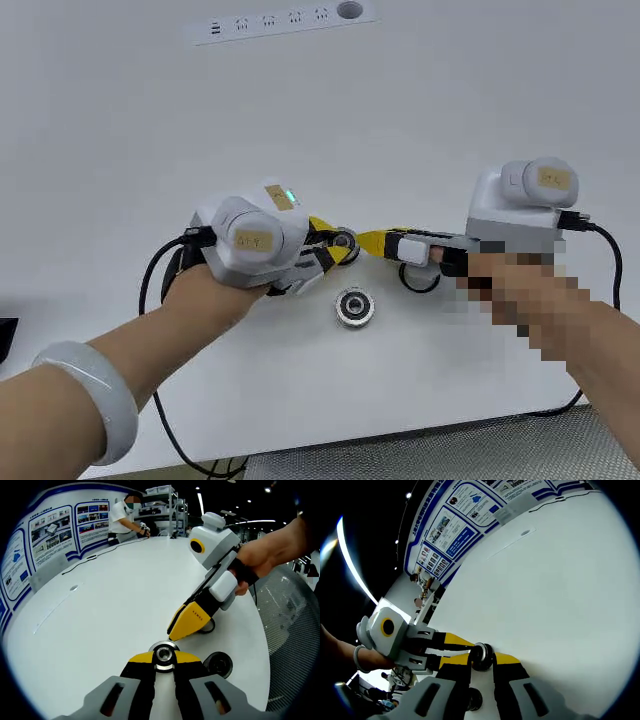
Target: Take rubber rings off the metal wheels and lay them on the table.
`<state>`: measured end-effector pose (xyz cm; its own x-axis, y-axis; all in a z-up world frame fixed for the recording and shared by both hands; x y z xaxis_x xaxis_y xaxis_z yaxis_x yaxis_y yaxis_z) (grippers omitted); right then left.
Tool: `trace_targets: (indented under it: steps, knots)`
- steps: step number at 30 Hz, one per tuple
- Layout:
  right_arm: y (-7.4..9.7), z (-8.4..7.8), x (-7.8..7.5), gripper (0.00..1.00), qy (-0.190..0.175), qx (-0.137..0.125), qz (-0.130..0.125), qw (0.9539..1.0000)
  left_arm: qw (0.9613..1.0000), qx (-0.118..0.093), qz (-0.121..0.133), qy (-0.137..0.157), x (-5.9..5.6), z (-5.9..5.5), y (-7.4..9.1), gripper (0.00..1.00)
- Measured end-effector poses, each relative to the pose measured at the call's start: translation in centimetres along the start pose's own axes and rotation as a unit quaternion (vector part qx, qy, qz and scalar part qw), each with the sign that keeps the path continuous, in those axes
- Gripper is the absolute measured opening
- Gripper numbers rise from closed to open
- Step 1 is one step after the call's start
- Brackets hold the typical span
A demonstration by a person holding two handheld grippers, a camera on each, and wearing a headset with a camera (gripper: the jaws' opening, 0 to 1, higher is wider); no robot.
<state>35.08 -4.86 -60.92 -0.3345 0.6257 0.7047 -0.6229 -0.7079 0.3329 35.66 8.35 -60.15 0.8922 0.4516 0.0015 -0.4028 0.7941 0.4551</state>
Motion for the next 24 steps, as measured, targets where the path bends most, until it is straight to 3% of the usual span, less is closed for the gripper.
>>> trace_targets:
  steps: [24]
  knots:
    - [-2.1, -0.3, -0.5, 0.18, -0.021, 0.021, 0.019, 0.9994, 1.0, -0.006, 0.004, 0.002, 0.0, -0.2, 0.1, 0.13]
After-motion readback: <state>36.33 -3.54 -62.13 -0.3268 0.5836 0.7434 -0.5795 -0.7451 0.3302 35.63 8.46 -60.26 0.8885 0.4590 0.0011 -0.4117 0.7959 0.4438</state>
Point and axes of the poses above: the centre of the closed fingertips' face, and the gripper's own axes: y roughly backward along the fingers, x roughly to its left, z roughly out of its top, the point moved 8 cm from there along y, roughly backward along the fingers, and after that the axes turned 13 degrees about -x, right-handed, at the moved point
